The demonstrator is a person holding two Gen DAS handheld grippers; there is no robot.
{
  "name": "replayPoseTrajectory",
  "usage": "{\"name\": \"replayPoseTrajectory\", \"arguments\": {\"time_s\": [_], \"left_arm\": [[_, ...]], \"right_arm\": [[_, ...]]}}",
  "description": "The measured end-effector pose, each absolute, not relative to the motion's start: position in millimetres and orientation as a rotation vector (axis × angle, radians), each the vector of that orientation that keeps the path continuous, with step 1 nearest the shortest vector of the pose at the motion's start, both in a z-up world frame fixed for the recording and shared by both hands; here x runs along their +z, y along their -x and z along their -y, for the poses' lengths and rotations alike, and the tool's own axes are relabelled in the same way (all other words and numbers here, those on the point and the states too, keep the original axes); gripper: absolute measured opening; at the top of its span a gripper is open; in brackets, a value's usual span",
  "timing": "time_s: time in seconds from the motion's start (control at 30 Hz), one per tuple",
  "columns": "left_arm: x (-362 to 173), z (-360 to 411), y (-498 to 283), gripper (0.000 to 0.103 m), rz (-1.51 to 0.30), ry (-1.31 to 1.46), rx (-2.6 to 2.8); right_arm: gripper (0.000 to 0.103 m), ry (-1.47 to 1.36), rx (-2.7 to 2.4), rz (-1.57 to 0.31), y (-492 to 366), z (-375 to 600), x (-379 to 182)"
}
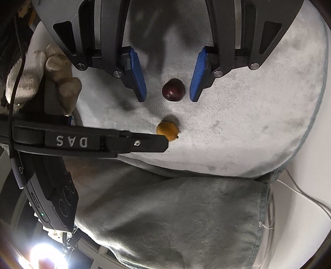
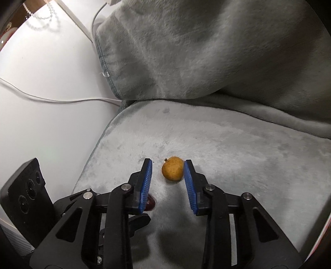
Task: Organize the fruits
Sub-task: 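Grasp the dark plum with the left gripper while the right grasps the brown longan, then carry the plum and the longan over the plate with both grippers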
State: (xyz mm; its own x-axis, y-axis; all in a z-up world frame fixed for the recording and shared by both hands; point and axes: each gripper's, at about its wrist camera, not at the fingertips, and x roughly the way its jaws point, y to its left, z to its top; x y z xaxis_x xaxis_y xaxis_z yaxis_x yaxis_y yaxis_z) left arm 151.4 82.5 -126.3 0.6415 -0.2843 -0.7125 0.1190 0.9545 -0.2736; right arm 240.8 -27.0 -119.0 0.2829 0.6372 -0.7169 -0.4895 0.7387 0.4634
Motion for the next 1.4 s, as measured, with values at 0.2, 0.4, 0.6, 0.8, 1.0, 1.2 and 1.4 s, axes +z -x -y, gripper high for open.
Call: {"name": "replayPoseTrajectory", "arguments": {"time_s": [0.2,0.4,0.6,0.8,1.0,1.2,1.4], "left_arm": [[-131,-80,-157,0.037,-0.864,0.210,-0.229],[-138,-79,-162,0.029,-0.883,0.218,-0.216],[-140,-79,-162,0.024,-0.886,0.224,-0.209],[-139,-78,-155,0.022,-0.885,0.216,-0.208],[-137,-84,-153,0.022,-0.882,0.212,-0.207],[-135,-84,-157,0.022,-0.881,0.209,-0.203],[-126,-82,-150,0.022,-0.870,0.201,-0.194]], "right_arm": [[0.029,-0.153,0.761,-1.028,-244,24,-124],[0.028,-0.137,0.766,-1.022,-244,23,-123],[0.028,-0.067,0.760,-1.017,-242,16,-122],[0.028,-0.036,0.737,-1.031,-243,17,-120],[0.028,0.003,0.736,-1.043,-241,11,-125],[0.028,0.013,0.736,-1.021,-238,12,-123],[0.028,-0.016,0.734,-1.002,-235,25,-114]]}}
